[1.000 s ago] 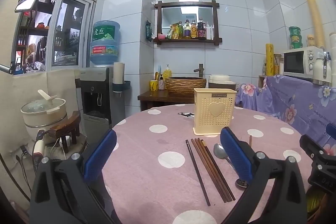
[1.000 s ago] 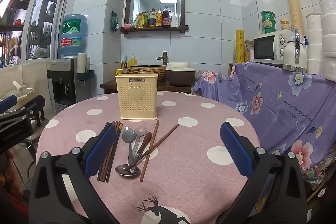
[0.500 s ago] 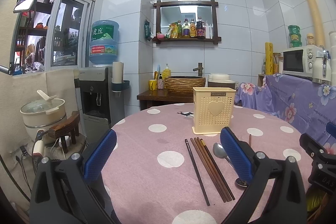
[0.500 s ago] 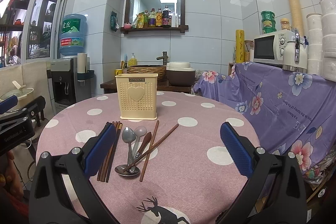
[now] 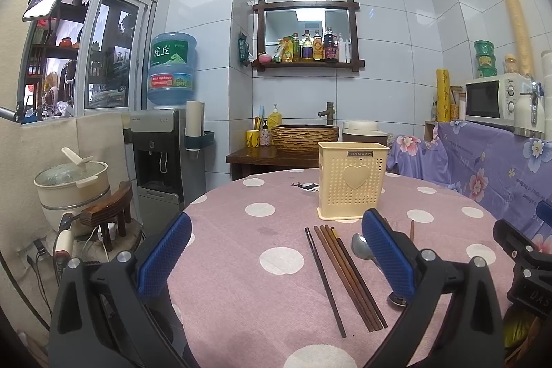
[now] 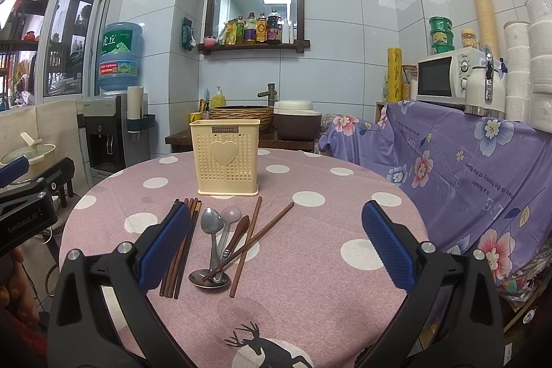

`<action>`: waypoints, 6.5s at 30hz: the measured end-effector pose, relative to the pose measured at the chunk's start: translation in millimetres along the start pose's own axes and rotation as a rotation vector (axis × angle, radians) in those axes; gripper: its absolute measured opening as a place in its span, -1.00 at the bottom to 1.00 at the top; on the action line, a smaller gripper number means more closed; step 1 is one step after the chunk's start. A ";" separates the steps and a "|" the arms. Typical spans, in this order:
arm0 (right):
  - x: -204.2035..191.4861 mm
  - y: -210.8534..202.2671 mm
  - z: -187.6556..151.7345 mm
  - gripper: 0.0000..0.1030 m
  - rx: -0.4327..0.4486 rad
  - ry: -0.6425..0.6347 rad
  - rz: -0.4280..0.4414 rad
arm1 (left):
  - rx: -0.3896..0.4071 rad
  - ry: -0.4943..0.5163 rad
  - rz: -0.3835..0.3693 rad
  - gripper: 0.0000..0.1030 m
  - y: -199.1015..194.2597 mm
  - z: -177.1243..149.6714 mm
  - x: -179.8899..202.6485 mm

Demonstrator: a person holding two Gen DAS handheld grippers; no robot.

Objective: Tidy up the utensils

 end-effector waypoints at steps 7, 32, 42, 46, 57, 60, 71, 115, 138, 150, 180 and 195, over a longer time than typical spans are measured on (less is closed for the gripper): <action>-0.6 -0.1 0.0 0.91 0.001 -0.002 -0.001 | -0.001 0.000 0.000 0.91 0.1 -0.2 0.2; -1.8 0.7 -2.7 0.91 -0.002 -0.004 0.000 | -0.002 -0.001 0.005 0.91 2.5 -3.6 -6.2; -1.7 2.5 -4.6 0.91 -0.008 -0.004 0.003 | -0.003 0.000 0.005 0.91 2.9 -4.9 -7.2; -1.8 2.6 -4.6 0.91 -0.008 -0.004 0.003 | -0.002 0.000 0.005 0.91 3.1 -4.9 -7.2; -1.3 3.2 -4.9 0.91 -0.010 -0.003 0.003 | -0.009 0.005 0.008 0.91 6.8 -11.0 -7.0; -1.2 3.4 -5.4 0.91 -0.010 -0.004 0.003 | -0.012 0.004 0.006 0.91 7.8 -11.5 -6.4; 14.8 45.9 -12.3 0.91 -0.168 0.027 -0.021 | -0.212 0.030 -0.023 0.91 55.3 -10.1 -5.6; 21.5 301.2 21.1 -0.35 -0.758 0.236 -0.062 | -0.706 0.118 -0.122 0.25 228.1 -13.9 23.3; 25.8 325.8 31.4 -0.76 -0.737 0.218 -0.101 | -0.786 0.093 -0.049 -0.03 260.4 -20.0 37.6; 21.8 331.7 33.5 -0.82 -0.724 0.199 -0.109 | -0.771 0.105 -0.034 -0.74 271.2 -13.9 50.0; 36.6 240.0 144.8 -0.86 -0.373 0.180 0.220 | -0.513 -0.018 -0.186 -0.83 226.8 102.9 28.0; 45.5 190.3 205.2 -0.86 -0.236 0.120 0.206 | -0.372 -0.050 -0.179 -0.83 203.1 166.5 3.2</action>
Point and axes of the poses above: each gripper's, at about its wrist camera, not at the fingertips, and y roughly the way its jaws point, x to its right, z to its top, the point moved 6 cm from there along y, roughly the way its jaws point, and after that the axes turned 14 degrees about -x, right-handed, at the moved point
